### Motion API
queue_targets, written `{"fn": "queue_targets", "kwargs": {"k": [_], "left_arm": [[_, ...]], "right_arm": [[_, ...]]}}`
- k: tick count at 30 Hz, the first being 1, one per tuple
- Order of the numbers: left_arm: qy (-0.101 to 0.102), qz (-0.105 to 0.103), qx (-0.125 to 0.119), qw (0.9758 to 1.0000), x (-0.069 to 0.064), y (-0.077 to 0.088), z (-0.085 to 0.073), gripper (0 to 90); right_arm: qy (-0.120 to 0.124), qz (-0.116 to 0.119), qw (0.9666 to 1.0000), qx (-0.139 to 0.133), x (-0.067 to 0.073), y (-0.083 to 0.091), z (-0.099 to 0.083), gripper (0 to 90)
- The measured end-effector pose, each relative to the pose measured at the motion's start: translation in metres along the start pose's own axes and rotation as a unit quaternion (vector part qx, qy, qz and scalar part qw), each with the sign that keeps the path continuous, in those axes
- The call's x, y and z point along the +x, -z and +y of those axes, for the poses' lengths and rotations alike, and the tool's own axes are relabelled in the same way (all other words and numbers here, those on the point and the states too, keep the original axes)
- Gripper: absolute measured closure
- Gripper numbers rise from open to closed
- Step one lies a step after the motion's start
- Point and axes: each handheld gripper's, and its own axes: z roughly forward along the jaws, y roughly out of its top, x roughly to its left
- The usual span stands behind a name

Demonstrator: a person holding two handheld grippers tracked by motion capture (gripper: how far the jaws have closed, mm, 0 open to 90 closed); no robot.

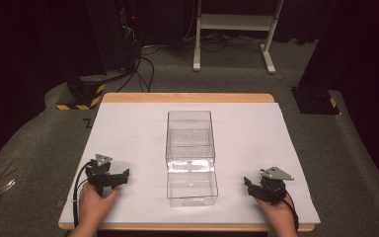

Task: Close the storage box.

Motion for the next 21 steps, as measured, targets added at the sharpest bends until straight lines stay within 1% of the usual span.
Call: {"fn": "queue_targets", "kwargs": {"k": [6,11,14,16,19,21], "left_arm": [[0.000,0.000,0.000,1.0000,0.0001,-0.0001,0.0001,0.5],[0.000,0.000,0.000,1.0000,0.0001,-0.0001,0.0001,0.5],[0.000,0.000,0.000,1.0000,0.0000,-0.0001,0.0001,0.5],[0.000,0.000,0.000,1.0000,0.0000,-0.0001,0.0001,0.5],[0.000,0.000,0.000,1.0000,0.0000,-0.0001,0.0001,0.5],[0.000,0.000,0.000,1.0000,0.0001,-0.0001,0.0001,0.5]], "right_arm": [[-0.003,0.001,1.0000,0.000,-0.0005,0.0002,0.0000,29.4],[-0.010,0.006,0.9999,-0.006,-0.0020,0.0010,-0.0005,29.7],[-0.011,0.007,0.9999,-0.009,-0.0029,0.0013,-0.0007,30.5],[-0.015,0.011,0.9997,-0.014,-0.0037,0.0026,-0.0011,32.0],[-0.014,0.013,0.9997,-0.016,-0.0035,0.0029,-0.0011,31.9],[-0.008,0.008,0.9998,-0.018,-0.0023,0.0031,-0.0010,31.5]]}}
